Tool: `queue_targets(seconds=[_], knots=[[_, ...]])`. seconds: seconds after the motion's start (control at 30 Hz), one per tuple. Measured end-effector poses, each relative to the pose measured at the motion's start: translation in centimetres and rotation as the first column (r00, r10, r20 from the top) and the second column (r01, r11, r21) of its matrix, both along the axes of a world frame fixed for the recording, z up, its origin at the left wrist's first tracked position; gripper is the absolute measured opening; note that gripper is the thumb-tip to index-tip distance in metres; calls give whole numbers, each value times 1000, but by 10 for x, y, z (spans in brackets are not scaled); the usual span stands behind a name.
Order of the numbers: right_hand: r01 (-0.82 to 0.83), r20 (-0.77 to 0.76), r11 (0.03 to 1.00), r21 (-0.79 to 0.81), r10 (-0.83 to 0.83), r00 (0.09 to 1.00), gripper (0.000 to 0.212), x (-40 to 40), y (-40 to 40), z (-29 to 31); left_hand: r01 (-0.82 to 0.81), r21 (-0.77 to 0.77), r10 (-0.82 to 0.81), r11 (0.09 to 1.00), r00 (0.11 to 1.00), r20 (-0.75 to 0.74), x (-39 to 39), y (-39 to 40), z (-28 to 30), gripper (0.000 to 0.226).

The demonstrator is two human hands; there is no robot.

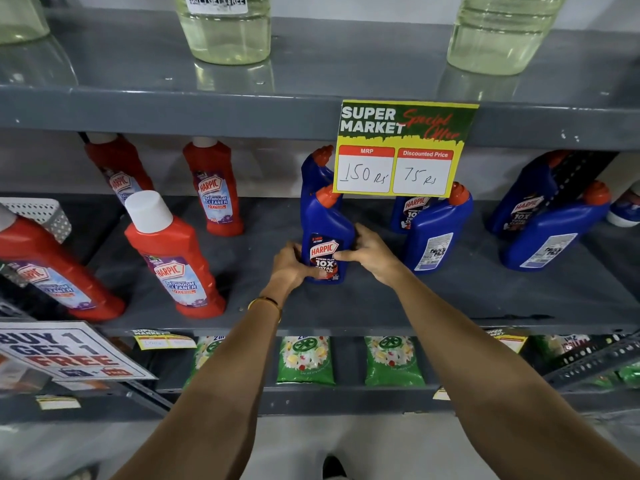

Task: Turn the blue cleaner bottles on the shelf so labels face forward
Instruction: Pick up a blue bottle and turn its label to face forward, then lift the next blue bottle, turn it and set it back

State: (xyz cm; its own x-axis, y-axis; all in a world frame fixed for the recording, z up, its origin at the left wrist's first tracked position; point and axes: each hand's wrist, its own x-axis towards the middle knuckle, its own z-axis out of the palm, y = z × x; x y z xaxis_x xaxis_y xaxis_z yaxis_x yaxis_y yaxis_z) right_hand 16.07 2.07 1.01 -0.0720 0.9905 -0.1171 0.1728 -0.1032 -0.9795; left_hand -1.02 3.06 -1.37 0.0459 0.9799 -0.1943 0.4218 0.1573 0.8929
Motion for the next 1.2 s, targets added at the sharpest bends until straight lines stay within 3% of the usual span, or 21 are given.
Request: queue_targets(seconds=[0.1, 0.4, 0.57, 0.8, 0.97, 1.07, 1.2], knots=[[-15, 16, 1000, -3, 15, 1000, 55, -2, 0, 0, 15, 17, -15, 1000, 999, 31, 2, 0, -1, 72], [45, 17, 999, -20, -45, 999, 58, -4, -6, -5, 54, 43, -50, 998, 995, -82, 3, -6, -4, 63], [231, 115, 973, -17, -228, 967, 74, 6, -23, -16, -24, 108, 32, 994, 997, -67, 3, -26, -11, 59], [539, 133, 838, 85, -546, 827, 63, 27, -64, -23, -266, 340, 272, 902, 962, 31, 11, -63, -17, 49], [649, 165, 752, 111, -658, 735, 50, 54, -89, -24, -136, 427, 164, 894, 986, -29, 38, -75, -18, 37], [670, 145, 734, 114, -679, 720, 47, 76, -93, -21, -69, 425, 84, 903, 996, -16, 66, -74, -11, 45], [652, 170, 751, 100, -659, 733, 58, 111, -82, -14, 0, 381, 3, 925, 1000, -7, 107, -62, -6, 56]])
